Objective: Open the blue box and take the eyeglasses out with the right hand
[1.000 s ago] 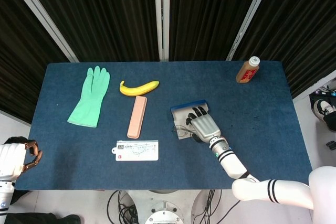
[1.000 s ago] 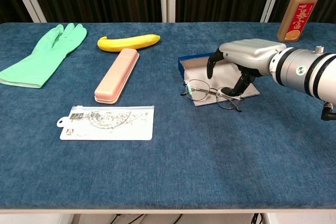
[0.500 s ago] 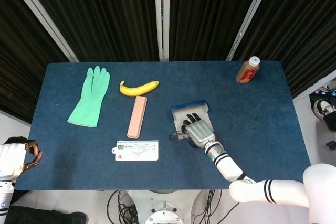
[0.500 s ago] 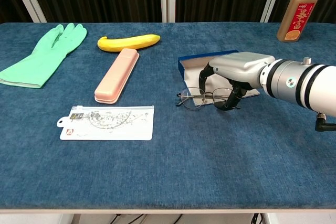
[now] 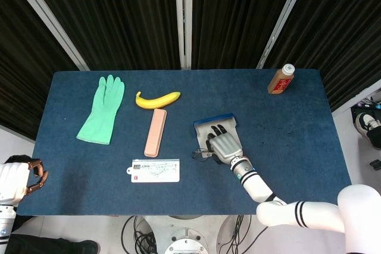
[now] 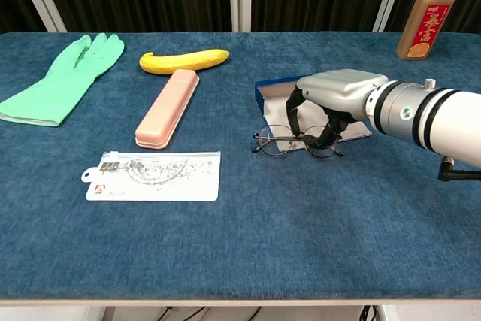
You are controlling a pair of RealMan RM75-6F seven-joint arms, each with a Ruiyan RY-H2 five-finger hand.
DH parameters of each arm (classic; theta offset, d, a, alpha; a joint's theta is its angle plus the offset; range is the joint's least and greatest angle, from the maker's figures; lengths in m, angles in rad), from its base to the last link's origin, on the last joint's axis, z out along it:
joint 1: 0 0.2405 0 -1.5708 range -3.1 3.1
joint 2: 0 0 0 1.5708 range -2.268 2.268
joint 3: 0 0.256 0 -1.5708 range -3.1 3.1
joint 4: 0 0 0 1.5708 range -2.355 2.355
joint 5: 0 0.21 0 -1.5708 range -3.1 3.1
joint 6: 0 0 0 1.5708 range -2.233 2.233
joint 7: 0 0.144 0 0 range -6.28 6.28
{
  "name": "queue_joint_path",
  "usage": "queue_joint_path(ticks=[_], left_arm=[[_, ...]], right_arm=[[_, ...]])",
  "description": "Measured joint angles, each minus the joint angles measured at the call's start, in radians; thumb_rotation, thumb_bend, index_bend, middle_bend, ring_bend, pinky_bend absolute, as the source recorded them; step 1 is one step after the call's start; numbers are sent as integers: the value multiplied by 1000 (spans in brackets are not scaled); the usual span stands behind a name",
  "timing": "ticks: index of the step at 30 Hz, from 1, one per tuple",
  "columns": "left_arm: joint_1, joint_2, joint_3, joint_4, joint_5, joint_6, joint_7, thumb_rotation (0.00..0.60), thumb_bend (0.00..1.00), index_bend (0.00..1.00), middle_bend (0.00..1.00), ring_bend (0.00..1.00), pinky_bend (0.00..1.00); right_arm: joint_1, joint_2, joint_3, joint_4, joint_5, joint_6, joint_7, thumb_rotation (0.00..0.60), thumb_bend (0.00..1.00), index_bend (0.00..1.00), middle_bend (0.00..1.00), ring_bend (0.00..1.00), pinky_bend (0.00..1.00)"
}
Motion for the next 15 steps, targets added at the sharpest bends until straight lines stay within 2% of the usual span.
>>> queue_joint_path(ticks=[5,9,15], left_arm=[[0,0,0,1,0,0,-1,600,373,661,664,428,368],[0,1,0,0,0,0,-2,600,373,661,664,429,368],[0,0,0,0,0,-1,-1,600,373,661,664,428,368]], right_arm=[[3,-8,-3,9,0,0,2,600,404,568,273,0,0],[1,-7,-7,11,-12,2,9,600,458,611,300,0,0],[-4,36,-18,-37,-80,15,14,600,477,648,325,0,0]])
